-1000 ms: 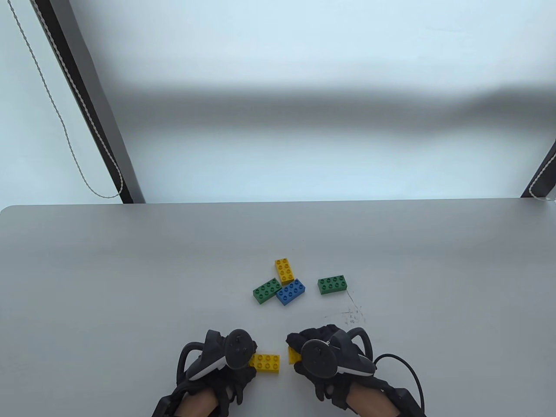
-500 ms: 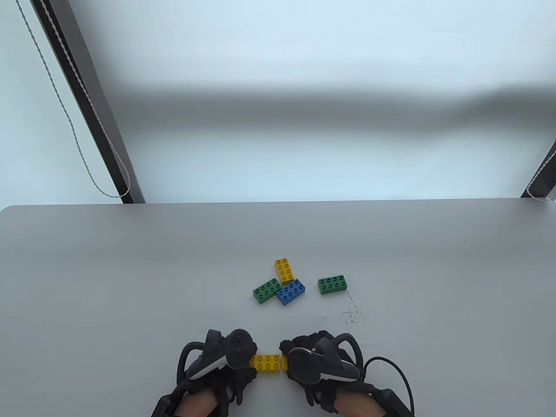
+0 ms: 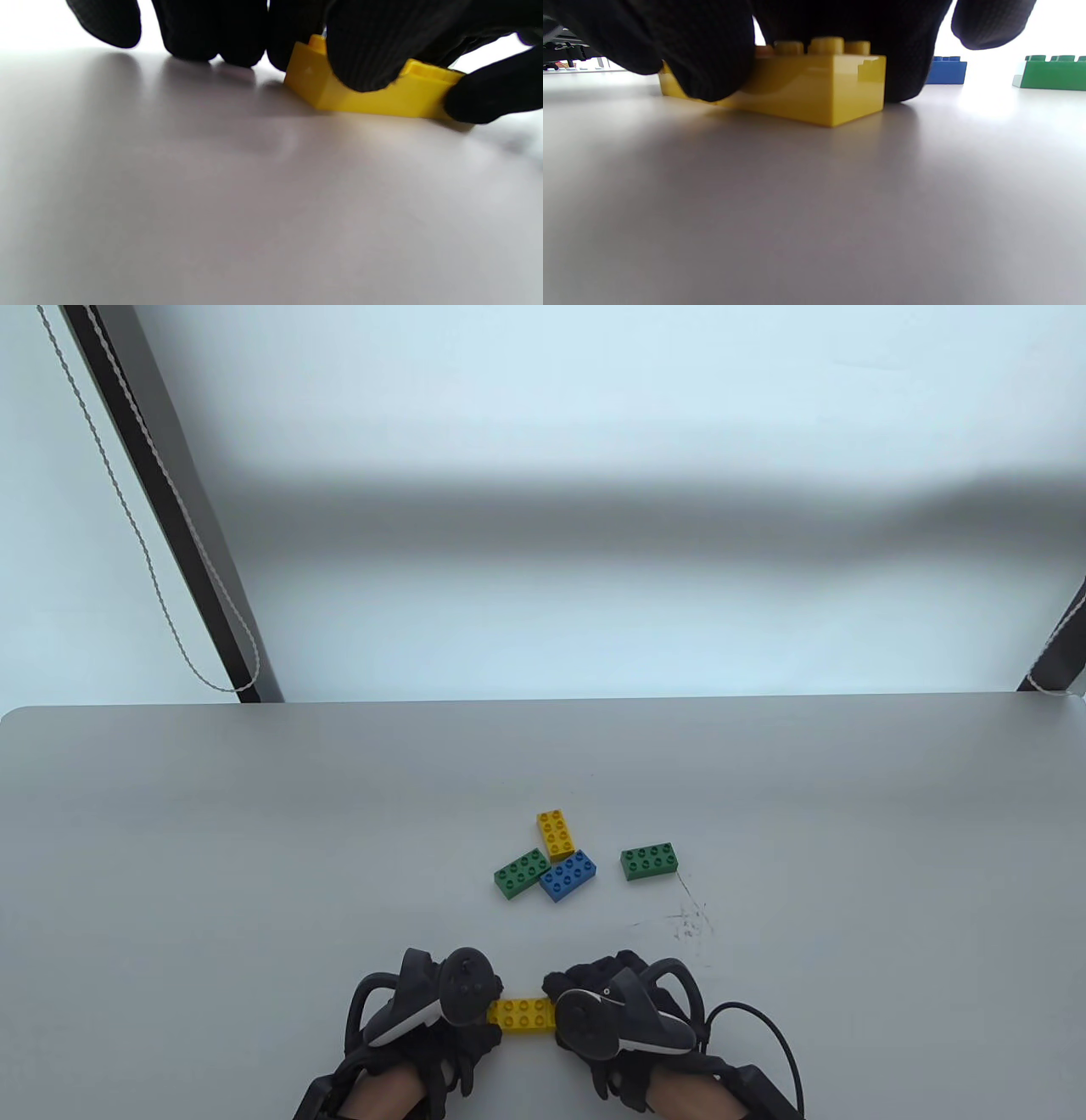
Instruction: Stack lego bricks
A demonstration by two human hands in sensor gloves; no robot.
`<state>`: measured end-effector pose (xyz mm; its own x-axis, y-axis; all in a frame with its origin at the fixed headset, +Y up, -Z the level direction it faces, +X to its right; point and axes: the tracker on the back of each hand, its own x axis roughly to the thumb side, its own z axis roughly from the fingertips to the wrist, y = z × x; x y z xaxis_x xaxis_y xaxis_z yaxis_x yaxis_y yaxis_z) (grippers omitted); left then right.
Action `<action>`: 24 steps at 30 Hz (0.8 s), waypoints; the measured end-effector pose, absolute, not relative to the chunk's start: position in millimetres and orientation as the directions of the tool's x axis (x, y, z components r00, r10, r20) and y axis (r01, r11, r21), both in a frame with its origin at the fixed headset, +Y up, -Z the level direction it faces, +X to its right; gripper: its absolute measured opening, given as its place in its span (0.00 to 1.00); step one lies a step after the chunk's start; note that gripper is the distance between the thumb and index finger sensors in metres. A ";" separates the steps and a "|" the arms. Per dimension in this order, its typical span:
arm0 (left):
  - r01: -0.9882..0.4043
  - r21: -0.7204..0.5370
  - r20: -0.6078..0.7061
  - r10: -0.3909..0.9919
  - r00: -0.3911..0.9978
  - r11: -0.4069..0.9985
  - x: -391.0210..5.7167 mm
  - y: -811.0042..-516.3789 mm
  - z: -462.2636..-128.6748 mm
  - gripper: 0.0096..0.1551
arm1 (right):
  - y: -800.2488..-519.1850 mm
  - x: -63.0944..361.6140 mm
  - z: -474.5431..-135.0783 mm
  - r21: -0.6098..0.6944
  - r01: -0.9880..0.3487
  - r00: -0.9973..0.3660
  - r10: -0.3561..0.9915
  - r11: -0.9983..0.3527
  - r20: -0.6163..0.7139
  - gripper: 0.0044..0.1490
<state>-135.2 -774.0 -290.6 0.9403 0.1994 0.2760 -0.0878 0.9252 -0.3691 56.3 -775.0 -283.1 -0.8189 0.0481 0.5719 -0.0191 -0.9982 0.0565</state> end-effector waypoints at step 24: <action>-0.086 -0.367 0.275 0.196 0.941 0.926 -135.1 -773.8 -290.6 0.37 | -775.2 54.7 -281.2 0.053 -0.011 -0.818 0.040 -0.999 0.574 0.42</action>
<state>-135.1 -773.8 -290.6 0.9412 0.1960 0.2750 -0.0858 0.9264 -0.3667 54.7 -775.2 -281.2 -0.8179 0.0396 0.5740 -0.0113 -0.9985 0.0527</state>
